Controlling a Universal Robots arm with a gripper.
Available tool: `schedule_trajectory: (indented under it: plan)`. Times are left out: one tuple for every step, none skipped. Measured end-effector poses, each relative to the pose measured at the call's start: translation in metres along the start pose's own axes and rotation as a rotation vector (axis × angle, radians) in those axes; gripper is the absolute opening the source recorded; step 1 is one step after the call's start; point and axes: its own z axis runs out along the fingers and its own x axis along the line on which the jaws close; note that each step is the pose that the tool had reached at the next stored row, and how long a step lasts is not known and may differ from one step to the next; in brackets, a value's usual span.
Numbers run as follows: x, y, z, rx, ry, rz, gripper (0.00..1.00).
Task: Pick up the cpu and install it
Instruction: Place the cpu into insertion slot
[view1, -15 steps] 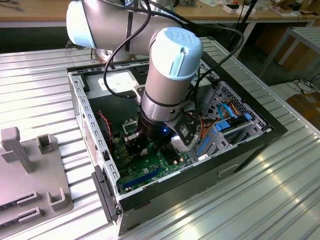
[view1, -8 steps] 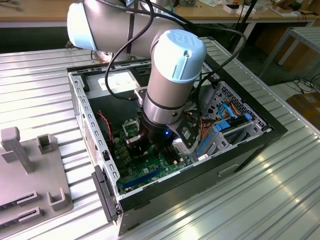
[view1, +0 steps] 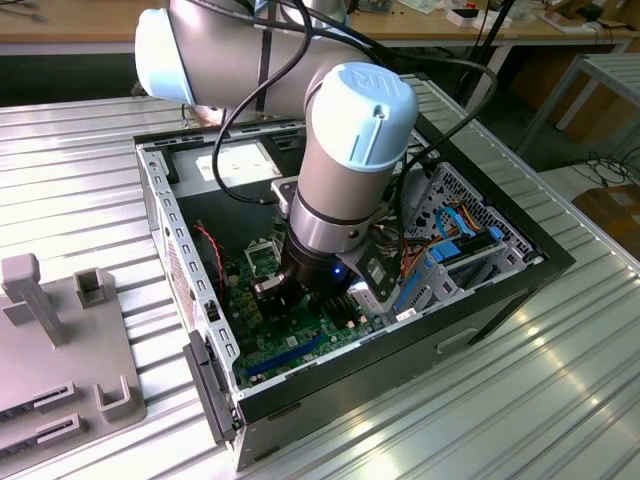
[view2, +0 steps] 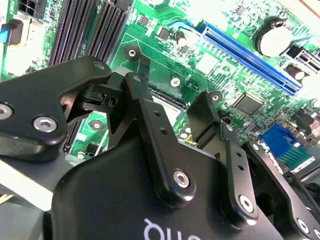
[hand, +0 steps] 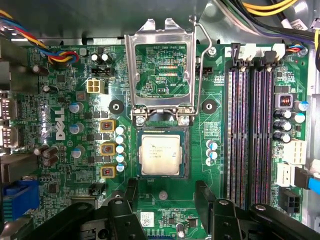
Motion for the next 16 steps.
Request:
schedule_trajectory:
  plan:
    - [0.0000, 0.0000, -0.0001, 0.0000, 0.0000, 0.000, 0.58]
    - [0.0000, -0.0001, -0.0002, -0.0001, 0.0002, 0.000, 0.58]
    - [0.0000, -0.0001, -0.0005, 0.0000, 0.0004, 0.000, 0.58]
    - [0.0001, -0.0001, -0.0011, 0.0001, 0.0006, 0.000, 0.58]
    - [0.0001, -0.0002, -0.0020, 0.0003, 0.0010, 0.000, 0.58]
    - [0.0001, -0.0001, -0.0045, 0.0001, 0.0021, 0.000, 0.58]
    - [0.0001, -0.0002, -0.0047, 0.0002, 0.0023, 0.000, 0.58]
    - [0.0001, -0.0003, -0.0047, 0.0004, 0.0025, 0.000, 0.58]
    - [-0.0004, -0.0003, -0.0049, 0.0007, 0.0033, 0.000, 0.58]
    - [-0.0006, -0.0004, -0.0054, 0.0010, 0.0045, 0.000, 0.58]
    - [-0.0005, -0.0003, -0.0058, 0.0010, 0.0056, 0.000, 0.58]
    - [-0.0005, 0.0000, -0.0066, 0.0013, 0.0065, 0.000, 0.58]
    - [-0.0005, 0.0006, -0.0073, 0.0019, 0.0069, 0.000, 0.58]
    - [-0.0004, 0.0017, -0.0077, 0.0025, 0.0071, 0.000, 0.58]
    - [-0.0005, 0.0033, -0.0079, 0.0030, 0.0071, 0.000, 0.58]
    - [-0.0005, 0.0053, -0.0079, 0.0032, 0.0070, 0.000, 0.58]
